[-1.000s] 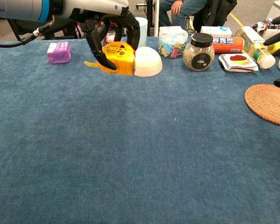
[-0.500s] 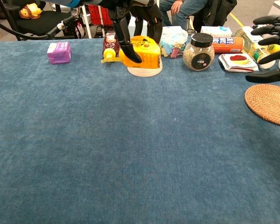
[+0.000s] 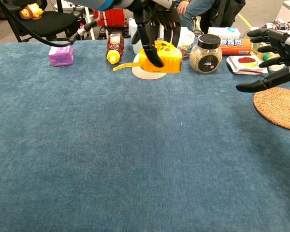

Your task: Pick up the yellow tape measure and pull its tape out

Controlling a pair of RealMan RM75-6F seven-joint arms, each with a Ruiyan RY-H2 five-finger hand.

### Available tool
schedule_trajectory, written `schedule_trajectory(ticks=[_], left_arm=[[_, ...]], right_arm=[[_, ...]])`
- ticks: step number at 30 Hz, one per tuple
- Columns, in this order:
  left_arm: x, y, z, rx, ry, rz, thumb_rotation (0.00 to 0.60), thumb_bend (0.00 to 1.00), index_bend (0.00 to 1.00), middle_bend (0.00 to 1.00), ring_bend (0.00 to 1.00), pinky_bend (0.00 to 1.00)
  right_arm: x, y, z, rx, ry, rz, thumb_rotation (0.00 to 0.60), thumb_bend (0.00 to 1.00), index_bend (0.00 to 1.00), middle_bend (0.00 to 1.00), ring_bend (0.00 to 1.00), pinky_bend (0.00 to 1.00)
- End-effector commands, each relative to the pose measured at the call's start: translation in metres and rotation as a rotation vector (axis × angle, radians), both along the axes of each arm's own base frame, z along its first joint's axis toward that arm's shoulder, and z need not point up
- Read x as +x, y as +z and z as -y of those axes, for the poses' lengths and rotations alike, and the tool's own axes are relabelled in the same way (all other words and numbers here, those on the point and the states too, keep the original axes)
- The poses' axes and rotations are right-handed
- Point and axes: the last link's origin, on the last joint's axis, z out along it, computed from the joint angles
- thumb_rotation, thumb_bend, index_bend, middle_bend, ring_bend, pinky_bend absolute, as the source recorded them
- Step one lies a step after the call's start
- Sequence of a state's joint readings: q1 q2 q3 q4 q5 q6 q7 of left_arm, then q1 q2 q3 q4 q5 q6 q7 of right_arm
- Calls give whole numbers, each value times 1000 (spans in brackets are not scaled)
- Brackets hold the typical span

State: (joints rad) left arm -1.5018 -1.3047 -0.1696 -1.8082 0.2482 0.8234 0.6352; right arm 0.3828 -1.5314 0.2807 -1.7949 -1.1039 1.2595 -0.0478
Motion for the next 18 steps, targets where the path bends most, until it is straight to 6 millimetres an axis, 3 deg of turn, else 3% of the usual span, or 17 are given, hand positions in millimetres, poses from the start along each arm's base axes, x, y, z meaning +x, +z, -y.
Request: schedule_trajectory(ticks=[1,10,18], left_arm=[[9,-9,2,24,10,-16,600,377,629,447,440,552],[23,-23,5,57,50,-14,600,376,631,449,440,552],[31,-27,3,76,73,9,600,370,631,449,440,552]], right_arm=[[5,0,6,-9,-8,7,600,148,0,25,44,138],[22,2,9,7,11,77,600,289,0,25,43,133],[28,-2,8,36,22,114,600,308,0,25,44,131]])
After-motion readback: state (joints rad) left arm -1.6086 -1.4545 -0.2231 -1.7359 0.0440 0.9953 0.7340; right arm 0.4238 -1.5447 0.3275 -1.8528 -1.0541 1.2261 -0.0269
